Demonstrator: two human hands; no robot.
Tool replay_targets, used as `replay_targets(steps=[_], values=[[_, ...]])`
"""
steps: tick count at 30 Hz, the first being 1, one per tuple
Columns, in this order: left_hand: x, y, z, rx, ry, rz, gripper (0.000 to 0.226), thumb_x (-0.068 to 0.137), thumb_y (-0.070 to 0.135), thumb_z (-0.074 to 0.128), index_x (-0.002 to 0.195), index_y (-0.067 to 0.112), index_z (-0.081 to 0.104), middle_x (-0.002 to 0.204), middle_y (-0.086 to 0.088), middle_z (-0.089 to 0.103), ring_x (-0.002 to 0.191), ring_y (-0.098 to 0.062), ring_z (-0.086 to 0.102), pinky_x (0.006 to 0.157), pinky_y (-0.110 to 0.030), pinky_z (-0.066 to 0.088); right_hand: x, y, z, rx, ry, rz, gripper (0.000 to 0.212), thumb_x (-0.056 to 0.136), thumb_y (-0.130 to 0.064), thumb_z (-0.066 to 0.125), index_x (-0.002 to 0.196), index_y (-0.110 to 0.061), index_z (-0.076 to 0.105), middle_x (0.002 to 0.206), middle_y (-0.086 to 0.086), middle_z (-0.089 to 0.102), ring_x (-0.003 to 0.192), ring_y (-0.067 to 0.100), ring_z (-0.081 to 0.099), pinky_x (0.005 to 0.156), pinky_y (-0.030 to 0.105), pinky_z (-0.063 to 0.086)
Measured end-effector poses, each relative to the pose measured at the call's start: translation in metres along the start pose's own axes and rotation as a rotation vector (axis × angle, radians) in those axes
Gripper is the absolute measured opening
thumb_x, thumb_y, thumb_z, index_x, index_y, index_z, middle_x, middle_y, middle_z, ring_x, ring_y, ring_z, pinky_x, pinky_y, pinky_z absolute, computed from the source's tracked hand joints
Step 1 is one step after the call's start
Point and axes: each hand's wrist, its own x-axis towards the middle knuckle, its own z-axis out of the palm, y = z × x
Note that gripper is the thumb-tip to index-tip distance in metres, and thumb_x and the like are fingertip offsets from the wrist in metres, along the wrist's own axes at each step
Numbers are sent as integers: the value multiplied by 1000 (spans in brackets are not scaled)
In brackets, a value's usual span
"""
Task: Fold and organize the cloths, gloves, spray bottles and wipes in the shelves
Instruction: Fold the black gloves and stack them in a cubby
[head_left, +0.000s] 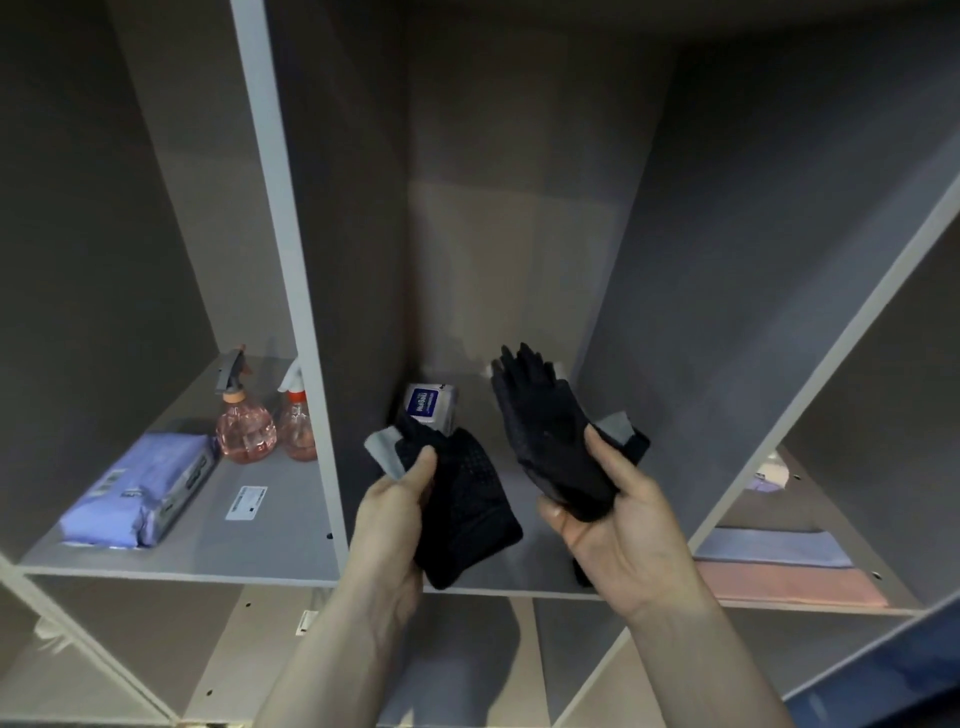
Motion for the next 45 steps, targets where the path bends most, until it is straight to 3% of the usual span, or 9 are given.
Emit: replay_targets(steps=[4,8,11,14,17,20,28,37,45], values=[[-6,-7,7,74,-147,15,30,94,31,55,101,4,68,94,-18,74,86,-29,72,72,-36,59,3,6,-3,-34,32,154,36,96,-33,46,112,-7,65,102,13,72,74,22,68,52,28,48],[-7,-11,6,316,3,338,7,87,16,67,94,14,66,88,-8,75,87,-27,71,80,-41,57,1,7,-7,92,49,198,37,98,-29,43,110,-3,65,100,16,71,78,24,62,54,27,48],[-11,-11,6,433,-7,511,36,86,12,68,116,31,59,98,20,71,98,-9,68,88,-31,54,-2,6,-10,143,9,190,38,98,-28,43,116,-2,63,106,17,71,81,24,66,58,28,55],[-17,-8,12,521,-23,654,80,91,2,57,145,50,23,105,60,43,100,29,48,89,-2,40,-4,5,-9,140,-31,157,39,98,-30,43,120,-3,62,112,16,70,84,23,70,67,30,58],[-12,-4,17,537,-17,720,59,92,-2,54,131,42,53,122,34,57,121,9,51,104,-13,38,-7,4,-8,154,-61,127,40,97,-30,43,121,-4,60,116,16,68,93,24,71,71,31,59],[-12,-4,19,464,-8,604,32,92,2,57,91,28,75,94,4,74,97,-15,68,90,-33,54,-10,4,-8,149,-84,121,41,98,-31,41,123,-4,59,117,16,68,99,24,70,73,32,60],[-16,-9,23,534,-98,484,26,76,22,79,99,30,70,97,9,73,103,-8,66,92,-32,52,-14,6,-2,88,-146,25,34,94,-23,50,122,-7,61,120,13,67,114,23,63,96,37,52],[-11,-7,15,563,-15,381,19,82,6,71,92,22,72,86,-3,75,82,-18,71,77,-36,59,-9,11,9,238,26,-7,24,94,-20,51,106,-6,66,96,13,75,80,19,73,62,25,58],[-19,-6,19,399,-135,277,9,83,6,67,78,14,67,72,-8,71,68,-23,66,65,-29,53,-6,7,-7,292,122,109,30,99,-20,43,113,-2,62,96,19,73,76,25,73,71,34,59]])
